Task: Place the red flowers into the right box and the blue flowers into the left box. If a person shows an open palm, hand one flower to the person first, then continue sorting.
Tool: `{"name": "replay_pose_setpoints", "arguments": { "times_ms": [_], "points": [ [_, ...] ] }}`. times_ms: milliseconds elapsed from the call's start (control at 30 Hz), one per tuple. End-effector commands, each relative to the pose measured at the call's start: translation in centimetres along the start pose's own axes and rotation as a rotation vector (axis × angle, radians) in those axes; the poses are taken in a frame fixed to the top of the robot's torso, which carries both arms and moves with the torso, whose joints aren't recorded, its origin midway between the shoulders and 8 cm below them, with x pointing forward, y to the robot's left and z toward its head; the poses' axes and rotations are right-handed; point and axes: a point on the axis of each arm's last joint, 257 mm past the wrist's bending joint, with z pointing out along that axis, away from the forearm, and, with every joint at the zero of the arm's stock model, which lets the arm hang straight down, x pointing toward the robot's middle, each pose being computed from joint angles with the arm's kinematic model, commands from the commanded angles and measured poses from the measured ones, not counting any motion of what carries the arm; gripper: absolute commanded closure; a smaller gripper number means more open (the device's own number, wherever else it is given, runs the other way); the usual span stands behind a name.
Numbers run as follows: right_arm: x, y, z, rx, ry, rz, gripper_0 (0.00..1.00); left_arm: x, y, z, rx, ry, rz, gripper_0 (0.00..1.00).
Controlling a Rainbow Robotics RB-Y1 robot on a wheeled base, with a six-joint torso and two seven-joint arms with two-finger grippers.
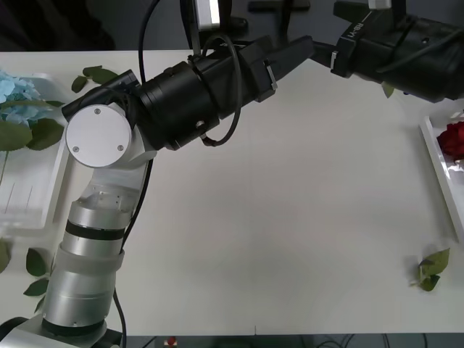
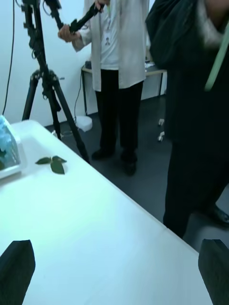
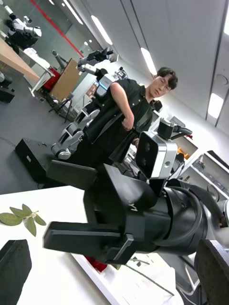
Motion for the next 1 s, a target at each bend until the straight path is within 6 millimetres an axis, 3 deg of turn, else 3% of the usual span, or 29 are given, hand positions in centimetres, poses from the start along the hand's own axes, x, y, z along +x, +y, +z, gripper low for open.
{"name": "replay_pose_setpoints", "arguments": {
  "times_ms": [33,200,567,733,1000],
  "points": [
    [-0.8,-0.1,-2.3,-0.046,0.043,-0.095,0.0,-1.3,-1.5,0.6,0.036,-0.01,0.022,0.0],
    [0.9,0.6,-5.1,-0.137,0.139,-0.119,0.0,-1.3,-1.5,0.5,0.035,-0.009,0.023,0.0],
    [2.8,1.9,-13.7,-0.352,0.362,-0.211,0.0,-0.9,-0.5,-0.3,0.018,0.025,0.04,0.0],
    [3.3,1.9,-16.6,-0.396,0.419,-0.236,0.0,0.6,2.1,-3.6,-0.011,0.137,0.078,0.0],
    [4.6,1.3,-19.3,-0.446,0.471,-0.204,0.0,1.9,4.8,-11.6,-0.041,0.307,0.065,0.0]
  ]
}}
